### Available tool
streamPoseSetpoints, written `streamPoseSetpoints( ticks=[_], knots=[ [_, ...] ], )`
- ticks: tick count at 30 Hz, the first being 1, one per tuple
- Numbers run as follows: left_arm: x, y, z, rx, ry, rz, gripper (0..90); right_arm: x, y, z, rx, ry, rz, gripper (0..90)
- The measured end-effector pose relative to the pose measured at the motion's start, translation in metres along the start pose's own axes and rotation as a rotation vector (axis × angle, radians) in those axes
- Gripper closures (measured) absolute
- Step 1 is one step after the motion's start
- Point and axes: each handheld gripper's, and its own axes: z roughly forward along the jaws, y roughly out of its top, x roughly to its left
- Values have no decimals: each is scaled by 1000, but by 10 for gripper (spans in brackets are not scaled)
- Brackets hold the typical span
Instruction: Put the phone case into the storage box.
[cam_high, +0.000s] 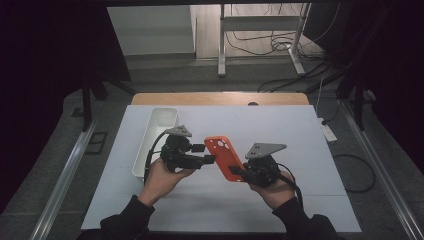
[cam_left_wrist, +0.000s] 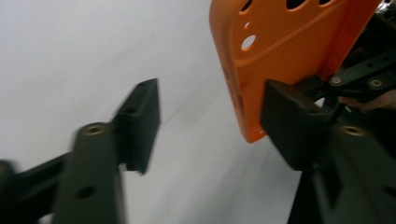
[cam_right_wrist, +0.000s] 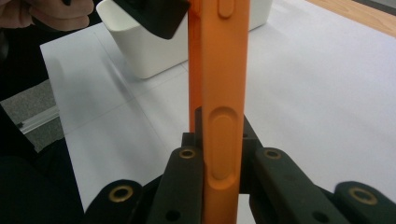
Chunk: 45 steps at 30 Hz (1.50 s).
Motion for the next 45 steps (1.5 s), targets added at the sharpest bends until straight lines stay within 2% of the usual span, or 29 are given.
streamPoseSetpoints(
  ticks=[7,8,12,13,19,27,38,45],
  knots=[
    [1,0,-2,5,-49,-28,703,2,0,0,-4,-5,-8,847],
    [1,0,-1,9,-69,-35,738,3,1,1,-6,-6,-11,847],
    [1,0,-1,21,-78,-57,834,5,1,1,-3,-18,-21,847],
    [2,0,-2,24,-85,-76,844,5,1,1,-4,-20,-22,847],
    [4,-1,-2,31,-87,-107,889,5,0,2,1,-18,-20,846],
    [8,-2,-2,6,-133,-170,893,2,-1,4,0,-10,-7,825],
    [4,-2,2,23,-106,-162,894,4,-1,7,-1,-15,-5,662],
    [3,-2,3,29,-70,-150,893,6,-1,11,13,-14,-14,549]
  ],
)
